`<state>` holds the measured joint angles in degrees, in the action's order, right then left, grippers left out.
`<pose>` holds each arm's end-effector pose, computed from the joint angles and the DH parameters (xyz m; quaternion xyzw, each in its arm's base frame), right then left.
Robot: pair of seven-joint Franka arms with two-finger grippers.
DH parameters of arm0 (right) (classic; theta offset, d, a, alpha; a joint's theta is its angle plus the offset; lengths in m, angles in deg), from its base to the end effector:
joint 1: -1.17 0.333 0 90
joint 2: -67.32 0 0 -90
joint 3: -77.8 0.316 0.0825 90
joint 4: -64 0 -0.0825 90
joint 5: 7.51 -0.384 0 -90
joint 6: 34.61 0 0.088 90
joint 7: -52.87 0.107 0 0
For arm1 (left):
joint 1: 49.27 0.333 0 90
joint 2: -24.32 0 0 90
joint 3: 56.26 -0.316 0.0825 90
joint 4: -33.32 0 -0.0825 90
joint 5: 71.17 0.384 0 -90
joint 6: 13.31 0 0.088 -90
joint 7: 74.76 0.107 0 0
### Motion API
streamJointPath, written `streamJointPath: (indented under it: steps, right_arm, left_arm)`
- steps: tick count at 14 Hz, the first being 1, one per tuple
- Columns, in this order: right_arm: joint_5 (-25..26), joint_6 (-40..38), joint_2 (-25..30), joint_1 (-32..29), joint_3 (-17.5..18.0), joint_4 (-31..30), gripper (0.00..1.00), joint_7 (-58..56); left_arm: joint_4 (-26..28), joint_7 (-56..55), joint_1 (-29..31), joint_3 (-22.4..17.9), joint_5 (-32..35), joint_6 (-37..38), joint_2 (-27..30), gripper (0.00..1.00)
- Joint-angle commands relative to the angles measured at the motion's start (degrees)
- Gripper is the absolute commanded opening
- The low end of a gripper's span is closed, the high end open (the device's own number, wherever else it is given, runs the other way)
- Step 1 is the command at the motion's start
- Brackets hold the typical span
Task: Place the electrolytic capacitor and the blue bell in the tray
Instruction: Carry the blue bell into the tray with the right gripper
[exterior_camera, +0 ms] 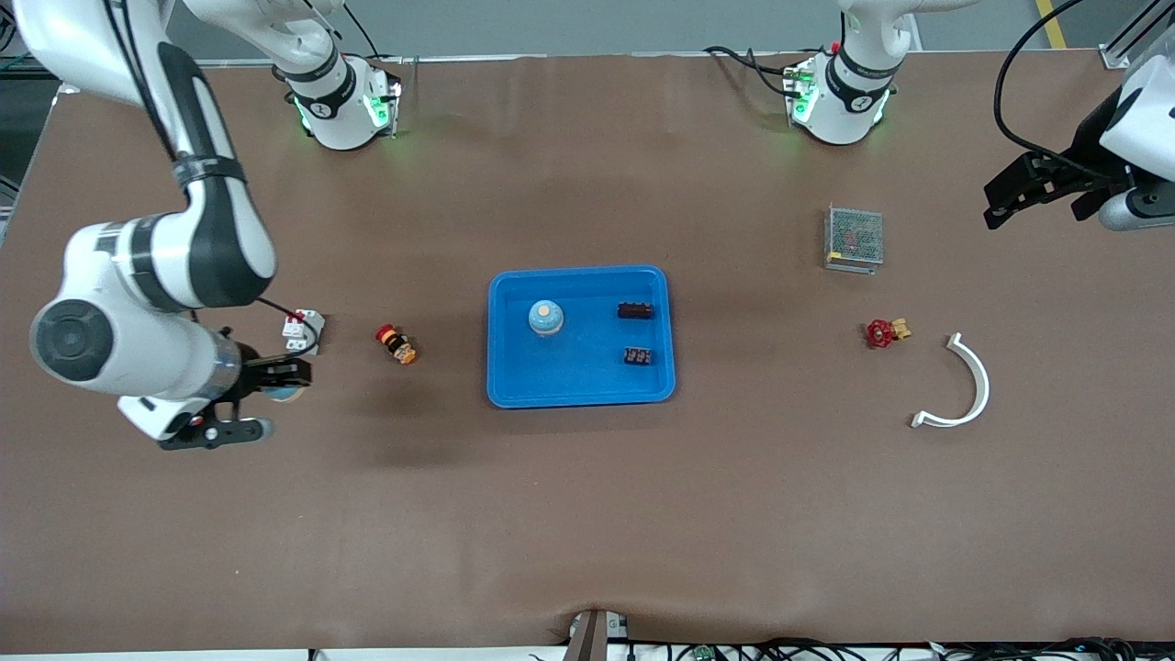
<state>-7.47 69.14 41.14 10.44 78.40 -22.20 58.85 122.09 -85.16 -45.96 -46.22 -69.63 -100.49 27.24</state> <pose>0.6611 0.1140 0.3913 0.9966 0.0336 -0.0748 0.0084 0.5304 -0.0624 0.6576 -0.9992 -0.0329 -0.0138 0.0160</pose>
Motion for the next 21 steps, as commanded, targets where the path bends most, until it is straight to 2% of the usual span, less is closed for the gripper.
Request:
streamJointPath:
  steps: [1, 5, 13, 17, 21]
  right_arm:
    - [-1.5, -0.6, -0.8, 5.0, -0.4, 1.6, 0.43, 9.5]
    - [-4.8, 1.6, -1.6, 11.0, -0.4, 1.6, 0.43, 19.8]
    - [-4.4, 11.8, -8.0, 22.1, -0.4, 2.0, 0.43, 40.7]
    - [-4.5, 18.0, -12.0, 24.2, -0.4, 2.3, 0.43, 43.2]
    - [-4.6, 20.4, -13.5, 26.0, -0.5, 2.0, 0.43, 43.7]
  left_arm:
    - [1.4, 1.4, -0.2, 0.1, -0.2, -0.4, 1.9, 1.00]
    - [1.3, 1.5, -0.7, 0.0, -0.1, -0.6, 1.7, 1.00]
    - [1.1, 2.3, -0.5, 0.2, -0.1, -0.9, 1.0, 1.00]
    - [1.0, 2.3, -0.4, 0.5, -0.1, -1.1, 0.6, 1.00]
    - [0.9, 2.3, -0.3, 0.4, -0.2, -1.5, 0.4, 1.00]
